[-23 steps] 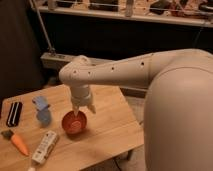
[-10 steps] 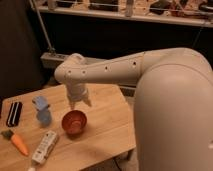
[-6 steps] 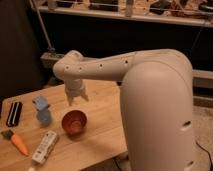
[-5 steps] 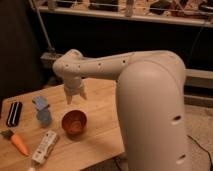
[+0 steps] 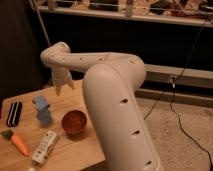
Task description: Place the white sponge in the ceramic cup
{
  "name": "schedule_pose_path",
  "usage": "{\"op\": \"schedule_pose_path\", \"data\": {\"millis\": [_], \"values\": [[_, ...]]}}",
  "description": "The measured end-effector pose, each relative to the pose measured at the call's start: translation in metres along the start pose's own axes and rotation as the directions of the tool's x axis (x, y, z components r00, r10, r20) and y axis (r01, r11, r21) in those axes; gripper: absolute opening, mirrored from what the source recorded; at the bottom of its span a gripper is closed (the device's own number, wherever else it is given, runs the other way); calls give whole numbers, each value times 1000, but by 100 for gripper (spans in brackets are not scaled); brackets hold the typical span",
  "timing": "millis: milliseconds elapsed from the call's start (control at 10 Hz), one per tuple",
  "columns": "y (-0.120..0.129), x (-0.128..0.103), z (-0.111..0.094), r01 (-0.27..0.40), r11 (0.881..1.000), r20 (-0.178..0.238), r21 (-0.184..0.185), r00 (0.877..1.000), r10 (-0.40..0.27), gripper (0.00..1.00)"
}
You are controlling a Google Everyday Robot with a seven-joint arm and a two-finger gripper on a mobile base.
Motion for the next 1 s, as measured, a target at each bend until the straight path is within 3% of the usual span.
{"op": "schedule_pose_path", "data": {"millis": [300,1000], "values": [[39,-35,9,98,995,-7,34,995,-98,65],[110,-69,47,169,985,-41,30,985,-168,65]]}}
